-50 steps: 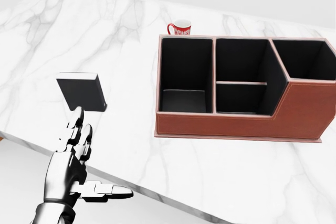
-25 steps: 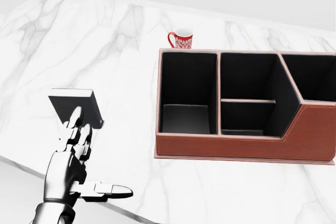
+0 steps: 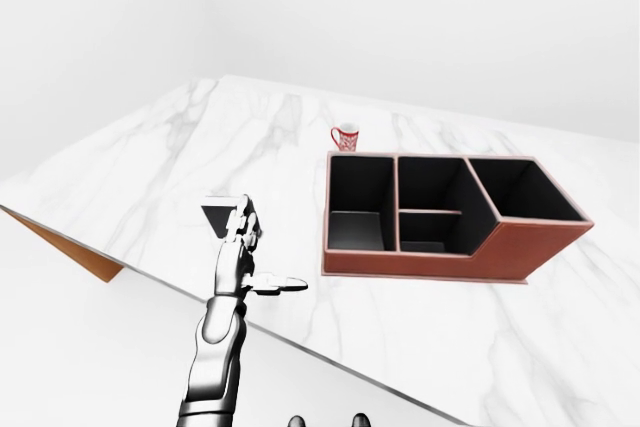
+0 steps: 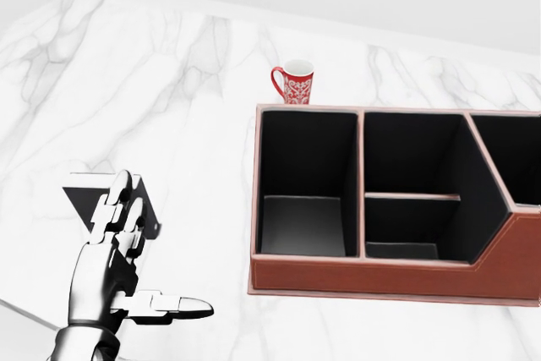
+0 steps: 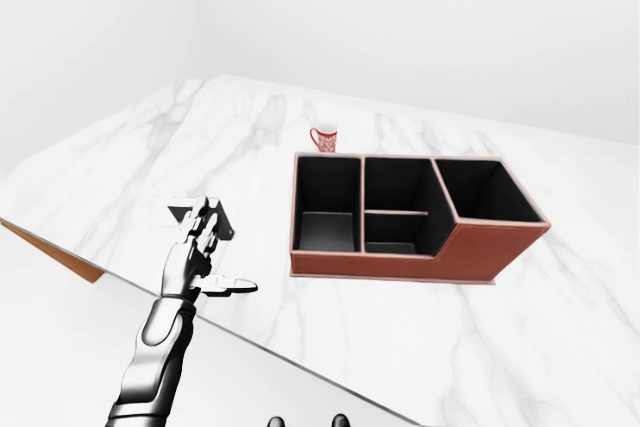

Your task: Pick up the book and place it in the left compartment of the caddy.

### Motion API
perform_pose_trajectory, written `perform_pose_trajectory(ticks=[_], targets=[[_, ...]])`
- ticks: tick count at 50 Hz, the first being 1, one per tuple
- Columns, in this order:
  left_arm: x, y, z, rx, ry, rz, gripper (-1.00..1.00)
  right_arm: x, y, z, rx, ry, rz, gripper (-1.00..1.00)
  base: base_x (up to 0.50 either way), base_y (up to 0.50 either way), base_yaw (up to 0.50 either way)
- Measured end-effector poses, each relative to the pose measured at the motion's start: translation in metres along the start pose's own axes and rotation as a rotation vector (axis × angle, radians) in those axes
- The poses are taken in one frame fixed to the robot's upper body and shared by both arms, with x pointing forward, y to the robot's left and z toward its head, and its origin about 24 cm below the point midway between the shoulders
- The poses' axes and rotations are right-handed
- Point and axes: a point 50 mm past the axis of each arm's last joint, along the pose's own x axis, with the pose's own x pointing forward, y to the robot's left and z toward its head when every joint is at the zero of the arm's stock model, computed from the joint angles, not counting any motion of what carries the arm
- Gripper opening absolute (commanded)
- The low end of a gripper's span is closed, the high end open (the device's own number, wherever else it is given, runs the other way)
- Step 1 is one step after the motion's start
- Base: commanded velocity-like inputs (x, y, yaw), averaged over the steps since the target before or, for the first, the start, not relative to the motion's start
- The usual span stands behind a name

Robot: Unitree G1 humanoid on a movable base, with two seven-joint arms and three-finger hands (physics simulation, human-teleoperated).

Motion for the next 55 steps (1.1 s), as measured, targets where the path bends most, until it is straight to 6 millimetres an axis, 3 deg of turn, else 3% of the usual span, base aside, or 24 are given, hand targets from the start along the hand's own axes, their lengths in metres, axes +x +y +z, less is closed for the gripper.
perform_pose_trajectory(ticks=[42, 55], targets=[[0.001, 0.003, 0.001, 0.002, -0.006, 0.026, 1.00, 0.000, 0.000, 0.001, 0.008, -0.007, -0.003, 1.00, 0.17, 0.07, 0.00], [0.000, 0.013, 0.004, 0.040, -0.015, 0.106, 1.00, 0.000, 0.001, 0.002, 0.013, -0.009, 0.002, 1.00, 0.00, 0.00, 0.00]])
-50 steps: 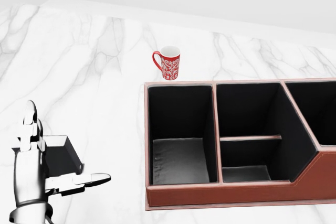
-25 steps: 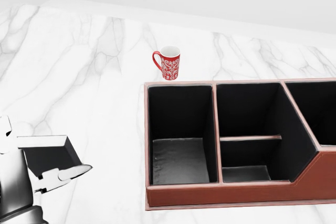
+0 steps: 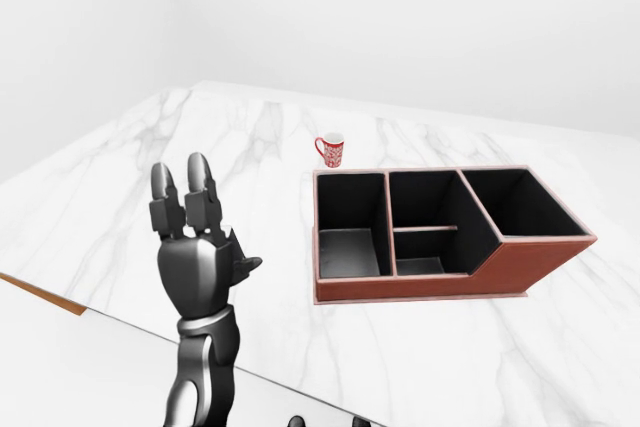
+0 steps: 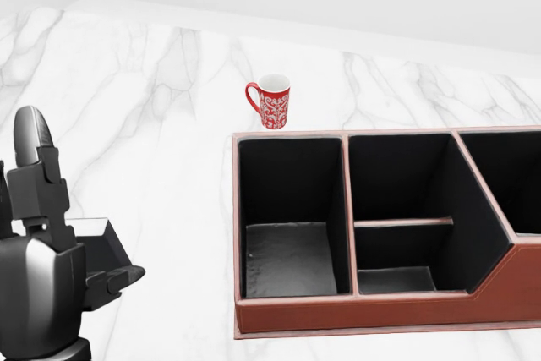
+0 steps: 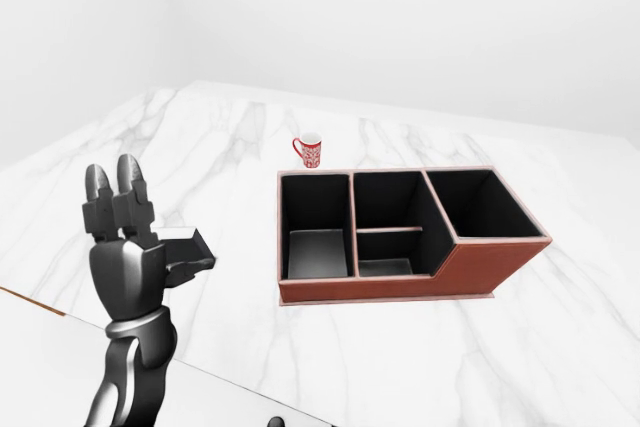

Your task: Pick up the book and place it in the left compartment of the caddy.

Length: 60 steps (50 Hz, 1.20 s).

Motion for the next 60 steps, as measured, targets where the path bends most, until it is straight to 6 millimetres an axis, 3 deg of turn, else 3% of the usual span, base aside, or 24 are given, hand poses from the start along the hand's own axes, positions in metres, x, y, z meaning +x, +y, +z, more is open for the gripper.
perform_pose_trajectory(ticks=[32, 60], targets=[[0.004, -0.009, 0.007, 0.378, -0.130, -0.011, 1.00, 0.000, -0.001, -0.002, 0.003, 0.008, -0.005, 1.00, 0.00, 0.00, 0.00], [0.003, -0.013, 0.008, 0.389, -0.147, -0.023, 1.00, 0.000, 0.001, -0.005, -0.023, 0.022, -0.004, 1.00, 0.00, 0.00, 0.00]])
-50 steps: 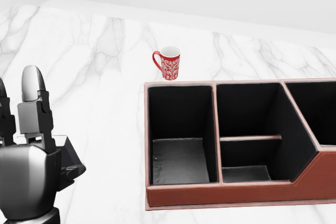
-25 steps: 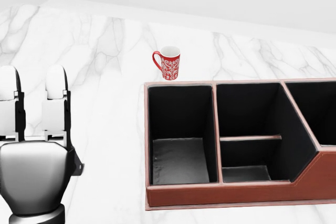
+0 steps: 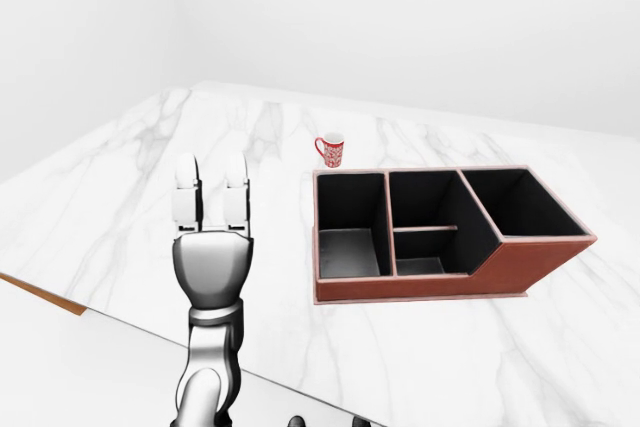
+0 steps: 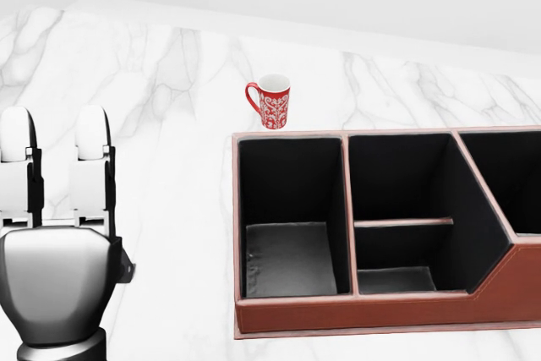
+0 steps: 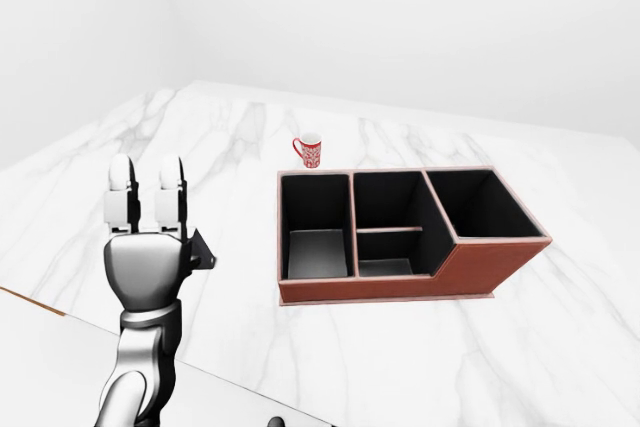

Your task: Pick up the book and place it in the left compartment of the caddy.

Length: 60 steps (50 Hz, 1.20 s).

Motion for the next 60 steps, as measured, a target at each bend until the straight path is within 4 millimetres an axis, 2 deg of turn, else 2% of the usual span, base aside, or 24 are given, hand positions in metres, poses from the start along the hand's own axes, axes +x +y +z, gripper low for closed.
perform_pose_trajectory(ticks=[34, 60], targets=[[0.004, -0.001, -0.006, -0.017, 0.031, 0.008, 1.00, -0.001, 0.001, 0.002, 0.008, -0.008, 0.010, 1.00, 0.00, 0.00, 0.00], [0.012, -0.045, -0.026, 0.013, 0.057, -0.130, 1.00, -0.002, 0.003, -0.001, 0.014, 0.001, 0.028, 1.00, 0.00, 0.00, 0.00]])
